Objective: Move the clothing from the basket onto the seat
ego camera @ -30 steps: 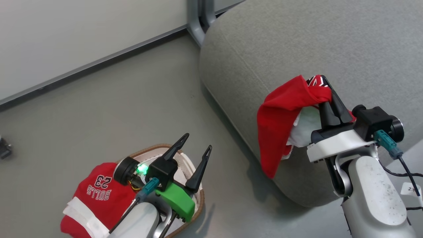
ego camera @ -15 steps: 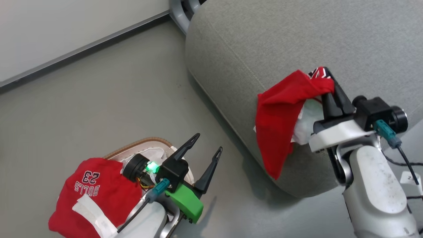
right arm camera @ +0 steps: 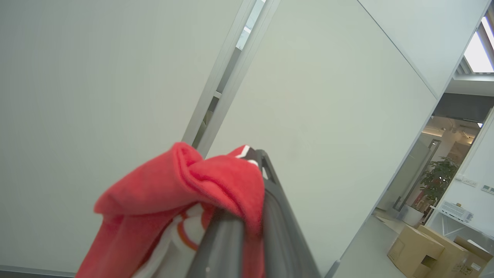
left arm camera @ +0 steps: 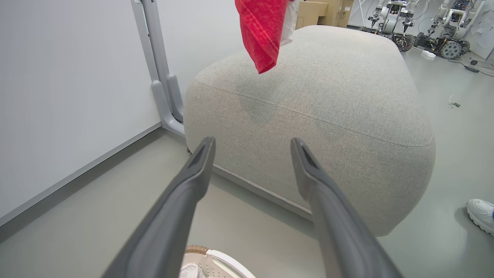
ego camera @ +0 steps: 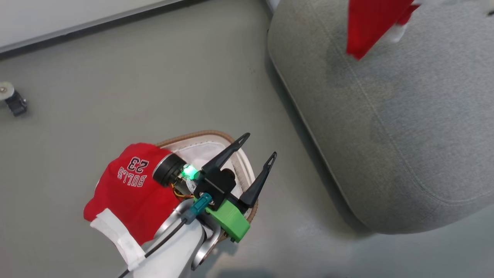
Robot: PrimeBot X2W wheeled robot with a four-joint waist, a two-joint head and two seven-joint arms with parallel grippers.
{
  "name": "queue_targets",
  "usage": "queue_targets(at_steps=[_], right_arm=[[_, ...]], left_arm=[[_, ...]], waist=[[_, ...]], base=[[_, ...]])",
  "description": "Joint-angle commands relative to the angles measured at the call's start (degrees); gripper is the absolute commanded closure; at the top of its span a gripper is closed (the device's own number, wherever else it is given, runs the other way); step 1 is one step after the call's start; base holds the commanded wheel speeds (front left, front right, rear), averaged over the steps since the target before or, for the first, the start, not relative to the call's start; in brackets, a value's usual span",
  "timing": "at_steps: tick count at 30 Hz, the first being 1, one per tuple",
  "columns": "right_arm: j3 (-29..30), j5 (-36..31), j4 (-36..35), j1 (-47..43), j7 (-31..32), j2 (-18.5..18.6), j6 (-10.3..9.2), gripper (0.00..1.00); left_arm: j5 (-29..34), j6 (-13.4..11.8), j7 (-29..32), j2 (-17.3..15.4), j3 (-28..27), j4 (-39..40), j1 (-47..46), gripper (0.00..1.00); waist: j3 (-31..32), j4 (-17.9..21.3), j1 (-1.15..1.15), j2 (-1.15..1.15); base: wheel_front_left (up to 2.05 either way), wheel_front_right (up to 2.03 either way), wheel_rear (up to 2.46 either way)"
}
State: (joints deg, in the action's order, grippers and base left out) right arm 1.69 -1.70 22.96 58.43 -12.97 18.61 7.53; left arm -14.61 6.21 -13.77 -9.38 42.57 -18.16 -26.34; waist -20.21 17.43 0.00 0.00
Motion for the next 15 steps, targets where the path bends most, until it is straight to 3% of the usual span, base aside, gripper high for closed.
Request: queue_targets(at_steps=[1, 8, 12, 15], right_arm=[[0.8, -0.1, 0.9, 2.6, 0.6, 2.0, -0.08, 1.00], [3.7, 0.9, 5.3, 11.1, 4.5, 13.3, -0.08, 1.00], [5.6, 3.4, 9.0, 12.2, 4.5, 15.8, -0.08, 1.00], [7.1, 3.9, 12.8, 10.8, 3.6, 15.2, -0.07, 1.00]], left_arm=[[0.3, -0.2, 0.2, 0.0, -0.1, 0.6, -1.7, 0.00], [1.7, -0.6, 1.7, -0.2, 0.5, 3.4, -5.2, 0.00], [2.0, -1.0, 2.3, -1.2, 0.1, 4.6, -6.2, 0.00], [2.3, -1.2, 2.6, -1.9, -0.1, 5.4, -6.7, 0.00]], waist=[[-6.1, -5.9, 0.00, 0.00], [-13.1, -11.1, 0.00, 0.00], [-16.2, -11.4, 0.00, 0.00], [-18.1, -11.0, 0.00, 0.00]], base=[[0.00, 0.00, 0.00], [0.00, 0.00, 0.00], [0.00, 0.00, 0.00], [0.00, 0.00, 0.00]])
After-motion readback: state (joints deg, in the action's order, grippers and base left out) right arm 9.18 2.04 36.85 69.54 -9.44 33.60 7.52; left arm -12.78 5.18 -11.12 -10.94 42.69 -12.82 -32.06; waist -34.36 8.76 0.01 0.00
